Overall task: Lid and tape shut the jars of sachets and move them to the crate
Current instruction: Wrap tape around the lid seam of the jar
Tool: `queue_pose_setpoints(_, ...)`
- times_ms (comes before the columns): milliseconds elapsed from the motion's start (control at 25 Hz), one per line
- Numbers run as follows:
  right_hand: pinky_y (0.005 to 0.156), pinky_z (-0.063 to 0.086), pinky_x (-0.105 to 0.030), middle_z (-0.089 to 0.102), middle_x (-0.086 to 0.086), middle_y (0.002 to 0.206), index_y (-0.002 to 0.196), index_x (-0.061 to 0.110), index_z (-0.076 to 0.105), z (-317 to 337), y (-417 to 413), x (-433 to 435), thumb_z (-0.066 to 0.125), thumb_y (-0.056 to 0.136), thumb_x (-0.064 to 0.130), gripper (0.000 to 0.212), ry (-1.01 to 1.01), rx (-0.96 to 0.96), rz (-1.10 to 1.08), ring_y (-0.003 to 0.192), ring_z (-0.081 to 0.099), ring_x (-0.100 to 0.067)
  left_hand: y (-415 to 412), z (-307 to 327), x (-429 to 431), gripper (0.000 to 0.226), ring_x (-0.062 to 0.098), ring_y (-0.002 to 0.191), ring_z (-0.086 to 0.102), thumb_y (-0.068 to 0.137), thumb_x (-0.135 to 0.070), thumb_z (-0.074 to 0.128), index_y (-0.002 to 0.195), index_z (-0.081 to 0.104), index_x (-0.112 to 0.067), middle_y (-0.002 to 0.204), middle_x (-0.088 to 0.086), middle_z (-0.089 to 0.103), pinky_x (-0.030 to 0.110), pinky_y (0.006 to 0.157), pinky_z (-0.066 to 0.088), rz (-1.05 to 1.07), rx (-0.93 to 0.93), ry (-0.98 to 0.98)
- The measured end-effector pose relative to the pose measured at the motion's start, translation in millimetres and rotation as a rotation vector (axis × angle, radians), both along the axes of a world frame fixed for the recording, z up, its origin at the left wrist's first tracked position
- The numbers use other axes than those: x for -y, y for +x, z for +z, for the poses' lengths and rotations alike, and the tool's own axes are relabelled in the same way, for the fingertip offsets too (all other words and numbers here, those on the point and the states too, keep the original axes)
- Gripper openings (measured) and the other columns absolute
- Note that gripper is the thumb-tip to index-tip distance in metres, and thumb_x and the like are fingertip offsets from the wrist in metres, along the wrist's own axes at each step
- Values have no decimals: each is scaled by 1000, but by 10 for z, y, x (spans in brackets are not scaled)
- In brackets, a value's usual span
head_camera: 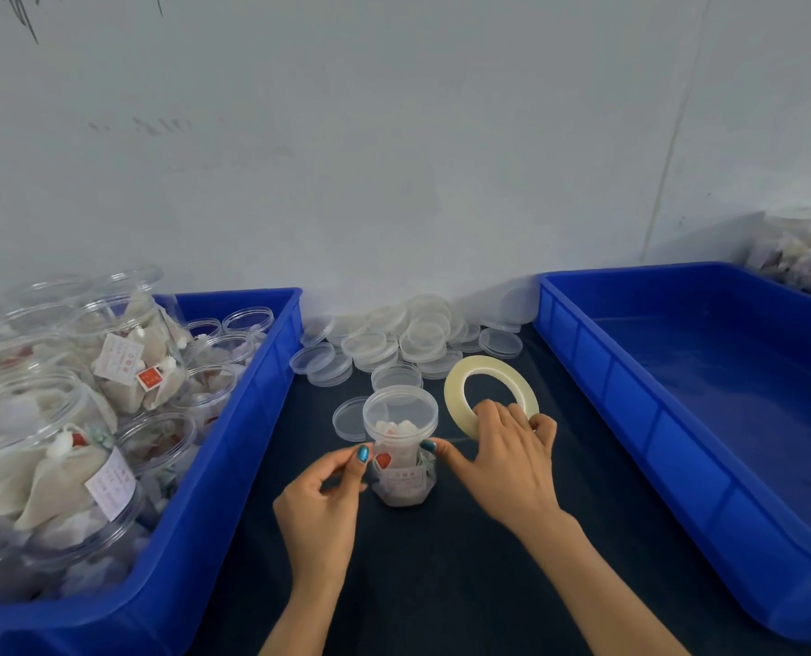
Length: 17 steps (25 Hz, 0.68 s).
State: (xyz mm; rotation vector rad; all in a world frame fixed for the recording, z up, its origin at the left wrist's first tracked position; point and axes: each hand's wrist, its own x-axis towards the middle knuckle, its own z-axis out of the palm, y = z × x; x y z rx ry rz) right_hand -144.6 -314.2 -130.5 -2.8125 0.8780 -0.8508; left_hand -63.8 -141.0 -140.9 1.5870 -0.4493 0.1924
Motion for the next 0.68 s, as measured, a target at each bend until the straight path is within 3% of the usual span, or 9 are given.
queue_pose_setpoints(160,81,15,-31,44,14,79,87,27,41,6,76,20,4,71,93,77,-1,-1,15,79,42,-11,75,-44,34,16,-1,69,70,83,-21,76,85,74,-36,76,-24,72,7,63,50,51,59,25)
queue_pose_setpoints(280,81,15,-31,45,14,80,87,28,42,14,104,59,10,74,93,73,-16,3,37,79,42,-11,158,-84,43,16,-3,76,69,80,-15,79,91,76,-26,79,-20,72,6,67,50,101,174,73)
queue_pose_setpoints(400,81,14,-31,47,15,83,91,29,43,22,98,122,8,75,91,73,-19,-24,48,82,43,-10,295,-105,40,28,3,90,68,83,-12,76,101,68,-32,99,-14,71,10,74,52,45,217,86)
queue_pose_setpoints(480,82,14,-31,49,15,84,94,30,44,18,83,151,5,74,90,74,-11,-32,50,84,43,-9,384,-117,32,33,3,109,63,89,-25,72,118,60,-33,121,-13,64,18,90,52,-144,102,53)
queue_pose_setpoints(600,81,14,-32,52,14,86,99,29,50,12,78,146,-1,73,90,83,-14,-16,52,86,48,-11,447,-144,74,87,-5,133,45,74,-65,74,147,39,-32,146,-22,47,20,108,38,-457,17,152)
queue_pose_setpoints(680,80,12,-31,53,14,88,102,29,51,24,81,134,-6,71,91,90,-12,-20,55,88,50,-11,446,-120,173,103,-6,136,41,65,-69,77,151,31,-35,146,-27,45,20,109,36,-530,1,210)
